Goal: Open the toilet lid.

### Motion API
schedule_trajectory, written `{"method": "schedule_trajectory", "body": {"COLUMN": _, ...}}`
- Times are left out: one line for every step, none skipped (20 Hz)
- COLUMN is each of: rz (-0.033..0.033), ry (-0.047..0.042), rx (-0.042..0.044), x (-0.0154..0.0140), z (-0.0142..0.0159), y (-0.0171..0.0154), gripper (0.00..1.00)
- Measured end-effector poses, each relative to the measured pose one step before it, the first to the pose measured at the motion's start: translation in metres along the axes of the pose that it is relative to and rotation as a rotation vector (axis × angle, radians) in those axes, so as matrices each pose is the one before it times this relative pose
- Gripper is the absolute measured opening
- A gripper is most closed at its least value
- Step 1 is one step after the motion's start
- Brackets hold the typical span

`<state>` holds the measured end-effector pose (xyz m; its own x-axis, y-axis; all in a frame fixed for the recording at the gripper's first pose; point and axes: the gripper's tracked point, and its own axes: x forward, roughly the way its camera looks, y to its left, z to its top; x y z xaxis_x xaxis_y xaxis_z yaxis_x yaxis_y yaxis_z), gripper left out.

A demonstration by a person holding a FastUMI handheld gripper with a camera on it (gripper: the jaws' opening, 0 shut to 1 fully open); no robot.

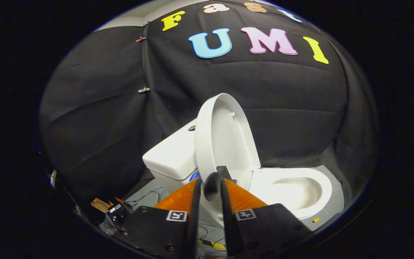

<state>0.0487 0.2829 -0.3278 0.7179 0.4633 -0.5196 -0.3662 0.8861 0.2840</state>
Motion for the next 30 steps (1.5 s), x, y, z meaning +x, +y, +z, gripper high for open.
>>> {"method": "schedule_trajectory", "body": {"rz": 0.005, "ry": -0.01135, "rx": 0.0194, "x": -0.00482, "z": 0.0042, "y": -0.00188, "gripper": 0.43}}
{"method": "schedule_trajectory", "body": {"rz": 0.00254, "ry": -0.01575, "rx": 0.01571, "x": -0.00554, "z": 0.00597, "y": -0.0015, "gripper": 0.54}}
{"method": "schedule_trajectory", "body": {"rz": -0.00143, "ry": -0.0147, "rx": 0.00495, "x": -0.00473, "z": 0.00486, "y": -0.00265, "gripper": 0.66}}
{"method": "schedule_trajectory", "body": {"rz": -0.01013, "ry": -0.01618, "rx": -0.00885, "x": -0.00978, "z": 0.00868, "y": -0.00323, "gripper": 0.78}}
{"method": "schedule_trajectory", "body": {"rz": -0.00334, "ry": -0.01506, "rx": -0.01325, "x": -0.00894, "z": 0.00904, "y": -0.00221, "gripper": 0.91}}
{"method": "schedule_trajectory", "body": {"rz": -0.0089, "ry": -0.0209, "rx": -0.01548, "x": -0.01038, "z": 0.01393, "y": -0.00341, "gripper": 0.97}}
{"method": "schedule_trajectory", "body": {"rz": -0.00894, "ry": -0.02662, "rx": -0.01835, "x": -0.01171, "z": 0.01691, "y": -0.00326, "gripper": 0.99}}
{"method": "schedule_trajectory", "body": {"rz": -0.01194, "ry": -0.0368, "rx": -0.02045, "x": -0.01306, "z": 0.02216, "y": -0.00495, "gripper": 1.0}}
{"method": "schedule_trajectory", "body": {"rz": -0.00876, "ry": -0.04046, "rx": -0.02008, "x": -0.0152, "z": 0.02211, "y": -0.00465, "gripper": 1.0}}
{"method": "schedule_trajectory", "body": {"rz": -0.00588, "ry": -0.04335, "rx": -0.0193, "x": -0.01323, "z": 0.02505, "y": -0.00344, "gripper": 0.99}}
{"method": "schedule_trajectory", "body": {"rz": -0.00314, "ry": -0.03729, "rx": -0.01789, "x": -0.01228, "z": 0.02355, "y": -0.00236, "gripper": 0.99}}
{"method": "schedule_trajectory", "body": {"rz": 0.00052, "ry": -0.03558, "rx": -0.01367, "x": -0.01332, "z": 0.02287, "y": -0.00186, "gripper": 0.99}}
{"method": "schedule_trajectory", "body": {"rz": -0.00732, "ry": -0.03893, "rx": -0.01074, "x": -0.0131, "z": 0.0199, "y": -0.00356, "gripper": 0.99}}
{"method": "schedule_trajectory", "body": {"rz": -0.01613, "ry": -0.03645, "rx": -0.0132, "x": -0.0119, "z": 0.02059, "y": -0.0054, "gripper": 0.99}}
{"method": "schedule_trajectory", "body": {"rz": -0.01875, "ry": -0.03374, "rx": -0.01476, "x": -0.01226, "z": 0.01688, "y": -0.00481, "gripper": 0.99}}
{"method": "schedule_trajectory", "body": {"rz": -0.02739, "ry": -0.02005, "rx": -0.01923, "x": -0.01108, "z": 0.01382, "y": -0.00565, "gripper": 0.99}}
{"method": "schedule_trajectory", "body": {"rz": -0.02486, "ry": -0.01224, "rx": -0.02313, "x": -0.01105, "z": 0.0068, "y": -0.00548, "gripper": 0.99}}
{"method": "schedule_trajectory", "body": {"rz": -0.02313, "ry": -0.00426, "rx": -0.02346, "x": -0.01034, "z": 0.0068, "y": -0.00466, "gripper": 0.99}}
{"method": "schedule_trajectory", "body": {"rz": -0.02156, "ry": -0.00119, "rx": -0.02063, "x": -0.01195, "z": 0.00554, "y": -0.00347, "gripper": 0.99}}
{"method": "schedule_trajectory", "body": {"rz": -0.01065, "ry": -0.00443, "rx": -0.01018, "x": -0.0103, "z": 0.00507, "y": -0.00251, "gripper": 0.99}}
{"method": "schedule_trajectory", "body": {"rz": -0.00935, "ry": -0.00335, "rx": -0.0035, "x": -0.008, "z": 0.00554, "y": -0.00192, "gripper": 0.99}}
{"method": "schedule_trajectory", "body": {"rz": -0.00957, "ry": -0.00485, "rx": 0.00222, "x": -0.0061, "z": 0.00411, "y": -0.00333, "gripper": 0.99}}
{"method": "schedule_trajectory", "body": {"rz": -0.00856, "ry": -0.00503, "rx": 0.00511, "x": -0.00577, "z": 0.00425, "y": -0.00403, "gripper": 0.99}}
{"method": "schedule_trajectory", "body": {"rz": -0.01086, "ry": -0.00626, "rx": 0.00381, "x": -0.00367, "z": 0.00337, "y": -0.00405, "gripper": 0.99}}
{"method": "schedule_trajectory", "body": {"rz": -0.00944, "ry": -0.00702, "rx": 0.00313, "x": -0.00226, "z": 0.00291, "y": -0.00412, "gripper": 0.98}}
{"method": "schedule_trajectory", "body": {"rz": -0.00447, "ry": -0.00231, "rx": 0.00353, "x": -0.00094, "z": 0.00125, "y": -0.00341, "gripper": 0.99}}
{"method": "schedule_trajectory", "body": {"rz": -0.0025, "ry": 0.00038, "rx": -0.00076, "x": 0.00079, "z": 0.00015, "y": -0.00274, "gripper": 0.99}}
{"method": "schedule_trajectory", "body": {"rz": -0.00312, "ry": 0.00342, "rx": -0.00338, "x": 0.00084, "z": -0.00071, "y": -0.004, "gripper": 0.99}}
{"method": "schedule_trajectory", "body": {"rz": -0.00045, "ry": 0.00378, "rx": -0.00205, "x": 0.00155, "z": -0.00058, "y": -0.00311, "gripper": 0.99}}
{"method": "schedule_trajectory", "body": {"rz": -0.00011, "ry": 0.00306, "rx": 0.00082, "x": 0.0013, "z": -0.00007, "y": -0.00277, "gripper": 0.99}}
